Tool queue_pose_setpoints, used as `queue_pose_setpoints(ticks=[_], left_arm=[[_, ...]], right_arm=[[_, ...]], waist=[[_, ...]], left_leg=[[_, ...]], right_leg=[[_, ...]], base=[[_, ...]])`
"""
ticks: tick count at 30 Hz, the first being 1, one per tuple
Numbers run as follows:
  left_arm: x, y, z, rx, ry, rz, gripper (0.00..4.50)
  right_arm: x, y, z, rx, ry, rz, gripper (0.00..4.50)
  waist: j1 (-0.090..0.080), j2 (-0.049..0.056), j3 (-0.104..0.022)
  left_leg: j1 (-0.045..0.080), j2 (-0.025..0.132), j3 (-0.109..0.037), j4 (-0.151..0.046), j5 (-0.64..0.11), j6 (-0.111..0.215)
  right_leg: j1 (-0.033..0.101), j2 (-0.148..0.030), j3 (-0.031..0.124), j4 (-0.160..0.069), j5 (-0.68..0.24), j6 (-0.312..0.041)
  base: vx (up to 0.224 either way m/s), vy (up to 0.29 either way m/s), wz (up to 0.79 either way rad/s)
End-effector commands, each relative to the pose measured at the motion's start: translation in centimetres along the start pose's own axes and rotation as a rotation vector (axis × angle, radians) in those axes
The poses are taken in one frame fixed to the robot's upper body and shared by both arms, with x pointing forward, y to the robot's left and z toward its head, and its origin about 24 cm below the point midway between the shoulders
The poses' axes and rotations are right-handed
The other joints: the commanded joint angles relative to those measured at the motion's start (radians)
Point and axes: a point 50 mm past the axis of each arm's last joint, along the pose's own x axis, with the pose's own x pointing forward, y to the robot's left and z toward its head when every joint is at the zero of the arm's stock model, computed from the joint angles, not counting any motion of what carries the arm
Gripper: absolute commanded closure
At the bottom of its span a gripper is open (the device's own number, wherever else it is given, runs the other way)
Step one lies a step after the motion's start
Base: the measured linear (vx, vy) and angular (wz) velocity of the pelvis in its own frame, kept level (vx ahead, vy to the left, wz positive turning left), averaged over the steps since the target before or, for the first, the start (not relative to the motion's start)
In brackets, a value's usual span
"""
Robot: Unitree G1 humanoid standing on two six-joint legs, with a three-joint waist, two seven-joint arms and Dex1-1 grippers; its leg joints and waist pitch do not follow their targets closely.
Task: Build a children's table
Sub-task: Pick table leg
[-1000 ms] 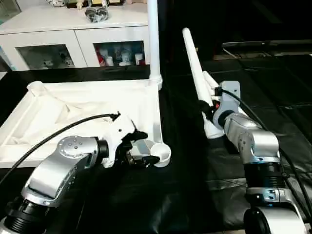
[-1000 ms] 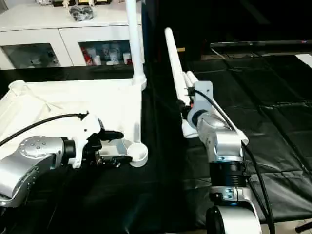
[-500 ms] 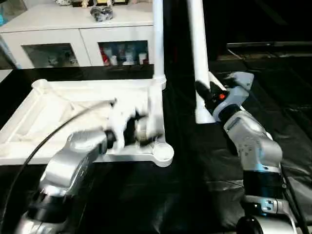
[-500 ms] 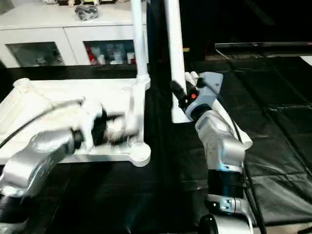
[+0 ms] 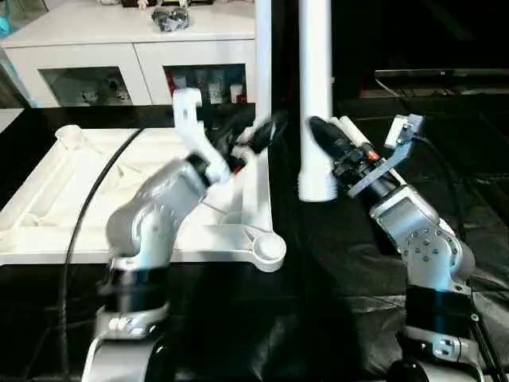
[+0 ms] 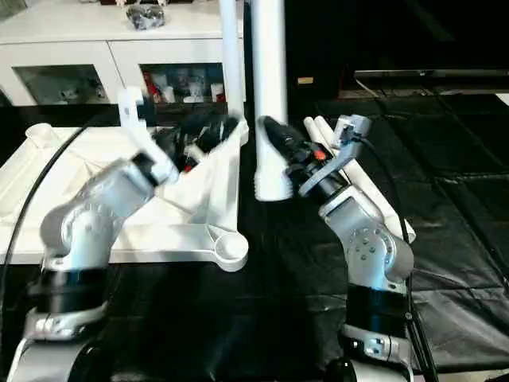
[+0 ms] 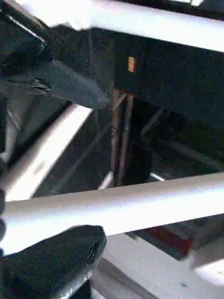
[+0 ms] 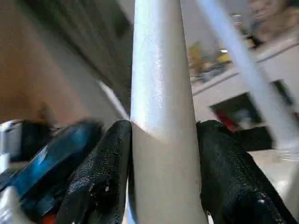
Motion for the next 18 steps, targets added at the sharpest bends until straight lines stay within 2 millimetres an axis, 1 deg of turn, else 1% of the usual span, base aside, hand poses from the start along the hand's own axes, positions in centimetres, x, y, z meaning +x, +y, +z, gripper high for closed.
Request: queue_pose_setpoints(ticks=[1,4,8,9,10,12,16,17,18], left_arm=[[0.4,-0.1,0.2,-0.076,-0.010,-0.011,0.00],[1.1,-1.0,0.2,-0.140,-0.008,-0.072,0.00],[1.3,-1.3,0.3,-0.183,-0.010,-0.107,0.00],[1.5,-1.6,0.3,-0.199,-0.006,-0.133,0.00],[1.6,-1.8,0.3,-0.213,-0.001,-0.154,0.00],[1.8,-1.9,-0.1,-0.216,0.023,-0.166,0.00],[1.9,-1.8,-0.4,-0.226,0.039,-0.160,0.00],[1.9,-1.9,-0.3,-0.256,0.026,-0.172,0.18],[1.9,-1.9,-0.3,-0.256,0.026,-0.172,0.28]], right_arm=[[-0.1,0.7,-0.2,0.007,0.016,0.066,2.72],[-0.1,1.3,-0.7,0.019,0.048,0.130,2.72],[-0.1,1.6,-0.9,0.020,0.071,0.158,2.72],[-0.2,1.8,-1.1,0.018,0.088,0.171,2.72],[-0.3,1.9,-1.3,0.016,0.105,0.184,2.72],[-0.4,2.2,-1.6,0.000,0.138,0.204,2.72],[-0.6,2.3,-1.9,-0.012,0.158,0.218,2.72],[-0.8,2.4,-2.0,0.000,0.171,0.232,2.72],[-0.8,2.4,-2.0,0.000,0.171,0.232,2.72]], waist=[[0.010,-0.022,-0.074],[0.021,-0.023,-0.073],[0.022,-0.026,-0.071],[0.023,-0.023,-0.071],[0.024,-0.025,-0.071],[0.025,-0.025,-0.072],[0.025,-0.026,-0.071],[0.025,-0.024,-0.070],[0.026,-0.026,-0.070]], left_leg=[[-0.002,0.016,-0.001,-0.055,-0.051,0.071],[-0.001,0.018,0.000,-0.055,-0.053,0.064],[-0.002,0.018,-0.001,-0.057,-0.053,0.061],[-0.003,0.018,-0.002,-0.057,-0.053,0.060],[-0.003,0.017,-0.002,-0.057,-0.052,0.058],[-0.002,0.017,-0.002,-0.056,-0.052,0.057],[-0.003,0.017,-0.003,-0.058,-0.060,0.052],[-0.004,0.017,-0.003,-0.058,-0.060,0.051],[-0.004,0.017,-0.003,-0.058,-0.060,0.050]], right_leg=[[0.063,-0.051,0.039,-0.068,-0.124,-0.194],[0.062,-0.052,0.040,-0.069,-0.137,-0.192],[0.063,-0.052,0.039,-0.070,-0.139,-0.183],[0.063,-0.054,0.040,-0.071,-0.142,-0.181],[0.064,-0.053,0.040,-0.071,-0.144,-0.177],[0.063,-0.051,0.040,-0.072,-0.144,-0.166],[0.064,-0.054,0.040,-0.075,-0.165,-0.160],[0.064,-0.054,0.039,-0.075,-0.165,-0.160],[0.065,-0.054,0.039,-0.076,-0.166,-0.160]], base=[[0.000,0.000,0.00],[0.000,0.000,0.00],[0.000,0.000,0.00],[0.000,0.000,0.00],[0.000,0.000,0.00],[0.000,0.000,0.00],[0.000,0.000,0.00],[0.000,0.000,0.00],[0.000,0.000,0.00]])
